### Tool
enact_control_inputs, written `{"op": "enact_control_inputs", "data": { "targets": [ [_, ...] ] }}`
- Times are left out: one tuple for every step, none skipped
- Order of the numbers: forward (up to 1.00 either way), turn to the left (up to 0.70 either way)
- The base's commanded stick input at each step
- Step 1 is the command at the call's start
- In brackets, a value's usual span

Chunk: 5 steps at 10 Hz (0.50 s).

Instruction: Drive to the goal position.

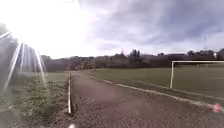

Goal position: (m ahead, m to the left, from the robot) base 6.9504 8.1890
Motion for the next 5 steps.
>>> {"op": "enact_control_inputs", "data": {
  "targets": [
    [0.7,0.0],
    [0.7,0.0],
    [0.7,0.0],
    [0.7,0.0],
    [0.7,0.0]
  ]
}}
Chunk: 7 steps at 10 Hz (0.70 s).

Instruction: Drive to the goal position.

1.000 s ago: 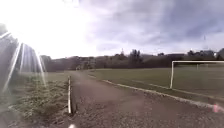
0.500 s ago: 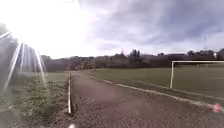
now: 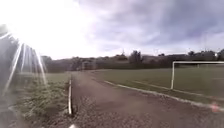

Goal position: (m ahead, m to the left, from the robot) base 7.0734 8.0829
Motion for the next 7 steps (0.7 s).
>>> {"op": "enact_control_inputs", "data": {
  "targets": [
    [0.7,0.0],
    [0.7,0.0],
    [0.7,0.0],
    [0.34,0.0],
    [0.0,0.0],
    [0.0,0.0],
    [0.0,0.0]
  ]
}}
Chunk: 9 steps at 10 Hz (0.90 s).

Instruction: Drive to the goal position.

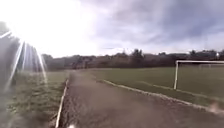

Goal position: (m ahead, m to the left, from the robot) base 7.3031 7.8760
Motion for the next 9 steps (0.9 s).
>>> {"op": "enact_control_inputs", "data": {
  "targets": [
    [0.0,0.0],
    [0.0,0.0],
    [0.0,0.0],
    [0.0,0.0],
    [0.0,0.0],
    [0.0,0.0],
    [0.85,0.0],
    [0.85,0.0],
    [0.85,0.0]
  ]
}}
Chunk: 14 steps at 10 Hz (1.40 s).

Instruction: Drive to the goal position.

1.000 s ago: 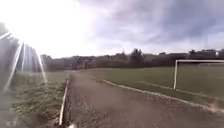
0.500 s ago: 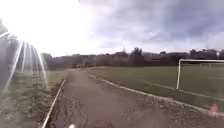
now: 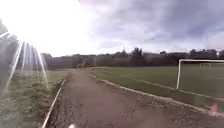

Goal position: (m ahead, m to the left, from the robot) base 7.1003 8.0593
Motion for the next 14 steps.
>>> {"op": "enact_control_inputs", "data": {
  "targets": [
    [0.85,0.3],
    [0.85,0.34],
    [0.85,0.34],
    [0.85,0.07],
    [0.85,0.0],
    [0.85,0.0],
    [0.85,0.0],
    [0.85,0.0],
    [0.85,0.0],
    [0.85,0.0],
    [0.85,0.0],
    [0.85,0.0],
    [0.85,0.0],
    [0.85,0.0]
  ]
}}
